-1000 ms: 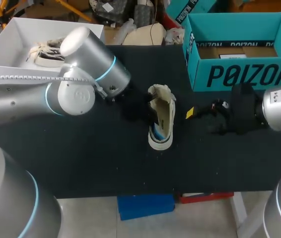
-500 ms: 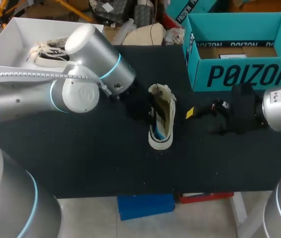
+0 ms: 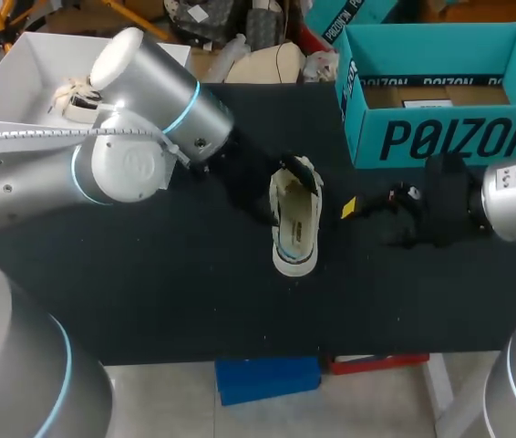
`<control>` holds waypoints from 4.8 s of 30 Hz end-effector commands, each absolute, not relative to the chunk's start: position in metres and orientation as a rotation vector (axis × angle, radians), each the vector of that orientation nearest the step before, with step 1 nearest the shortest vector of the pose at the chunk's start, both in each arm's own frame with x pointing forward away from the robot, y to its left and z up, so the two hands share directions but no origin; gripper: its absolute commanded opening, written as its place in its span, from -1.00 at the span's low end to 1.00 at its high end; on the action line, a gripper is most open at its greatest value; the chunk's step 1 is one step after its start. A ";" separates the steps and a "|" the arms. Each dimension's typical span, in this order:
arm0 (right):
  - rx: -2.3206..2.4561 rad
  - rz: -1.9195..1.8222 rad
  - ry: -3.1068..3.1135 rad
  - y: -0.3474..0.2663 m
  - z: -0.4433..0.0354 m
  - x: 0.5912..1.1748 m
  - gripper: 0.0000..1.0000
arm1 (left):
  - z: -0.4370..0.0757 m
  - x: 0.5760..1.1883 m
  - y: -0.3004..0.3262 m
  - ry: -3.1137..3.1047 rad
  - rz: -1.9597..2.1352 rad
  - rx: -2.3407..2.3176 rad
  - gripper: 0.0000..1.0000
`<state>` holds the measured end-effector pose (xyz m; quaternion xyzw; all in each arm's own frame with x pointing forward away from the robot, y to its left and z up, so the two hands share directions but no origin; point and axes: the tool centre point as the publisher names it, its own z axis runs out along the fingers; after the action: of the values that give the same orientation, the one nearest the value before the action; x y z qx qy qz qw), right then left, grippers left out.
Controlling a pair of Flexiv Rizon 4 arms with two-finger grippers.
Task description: Take the shoe out of the shoebox, open the shoe tongue, remove and reinsert the insole, then place the shoe into the shoebox
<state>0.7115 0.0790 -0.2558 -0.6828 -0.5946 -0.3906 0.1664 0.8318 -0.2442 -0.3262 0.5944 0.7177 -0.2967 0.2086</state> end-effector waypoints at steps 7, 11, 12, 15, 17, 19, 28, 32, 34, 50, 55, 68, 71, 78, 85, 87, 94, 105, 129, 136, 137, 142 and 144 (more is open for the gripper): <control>-1.942 -1.109 -1.693 0.078 -0.254 0.711 1.00 | -0.320 0.823 -0.233 2.004 -0.500 1.746 -1.00; -1.942 -1.109 -1.693 0.078 -0.254 0.711 1.00 | -0.330 0.821 -0.229 2.016 -0.440 1.803 -1.00; -1.942 -1.109 -1.693 0.078 -0.254 0.711 1.00 | -0.333 0.820 -0.229 2.021 -0.438 1.813 -1.00; -1.942 -1.109 -1.693 0.078 -0.254 0.711 1.00 | -0.342 0.817 -0.230 2.035 -0.433 1.842 -1.00; -1.942 -1.109 -1.693 0.078 -0.254 0.711 1.00 | -0.349 0.816 -0.230 2.043 -0.434 1.851 -1.00; -1.942 -1.109 -1.693 0.078 -0.254 0.711 1.00 | -0.354 0.815 -0.231 2.059 -0.435 1.863 -1.00; -1.942 -1.109 -1.693 0.078 -0.254 0.711 1.00 | -0.373 0.821 -0.235 2.056 -0.387 1.916 -1.00; -1.942 -1.109 -1.693 0.078 -0.254 0.711 1.00 | -0.381 0.824 -0.236 2.056 -0.375 1.933 -1.00; -1.942 -1.109 -1.693 0.078 -0.254 0.711 1.00 | -0.386 0.825 -0.235 2.063 -0.367 1.944 -1.00; -1.942 -1.109 -1.693 0.078 -0.254 0.711 1.00 | -0.416 0.822 -0.242 2.085 -0.361 2.030 -1.00; -1.942 -1.109 -1.693 0.078 -0.254 0.711 1.00 | -0.398 0.825 -0.247 2.007 -0.375 2.008 -1.00; -1.942 -1.109 -1.693 0.078 -0.254 0.711 1.00 | -0.288 0.840 -0.241 2.002 -0.887 1.335 -1.00; -1.942 -1.109 -1.693 0.078 -0.254 0.711 1.00 | -0.273 0.845 -0.236 1.994 -0.932 1.224 -1.00; -1.942 -1.109 -1.693 0.078 -0.254 0.711 1.00 | -0.257 0.859 -0.220 2.025 -0.975 0.905 -1.00; -1.942 -1.109 -1.693 0.078 -0.254 0.711 1.00 | -0.252 0.870 -0.200 2.065 -0.961 0.720 -1.00; -1.942 -1.109 -1.693 0.078 -0.254 0.711 1.00 | -0.251 0.871 -0.195 2.080 -0.949 0.701 -1.00; -1.942 -1.109 -1.693 0.078 -0.254 0.711 1.00 | -0.250 0.879 -0.183 2.089 -0.870 0.750 -1.00; -1.942 -1.109 -1.693 0.078 -0.254 0.711 1.00 | -0.255 0.908 -0.171 2.112 -0.852 0.705 -1.00; -1.942 -1.109 -1.693 0.078 -0.254 0.711 1.00 | -0.274 0.973 -0.196 2.260 -0.870 0.703 -1.00; -1.942 -1.109 -1.693 0.078 -0.254 0.711 1.00 | -0.290 0.978 -0.223 2.296 -0.845 0.784 -1.00; -1.942 -1.109 -1.693 0.078 -0.254 0.711 1.00 | -0.294 0.978 -0.228 2.303 -0.843 0.797 -1.00; -1.942 -1.109 -1.693 0.078 -0.254 0.711 1.00 | -0.308 0.979 -0.245 2.321 -0.824 0.847 -1.00; -1.942 -1.109 -1.693 0.078 -0.254 0.711 1.00 | -0.313 0.978 -0.251 2.328 -0.827 0.856 -1.00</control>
<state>0.7114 0.0790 -0.2557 -0.6828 -0.5946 -0.3905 0.1664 0.9708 -0.2348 -0.3032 0.3158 0.8574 -0.3094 0.2635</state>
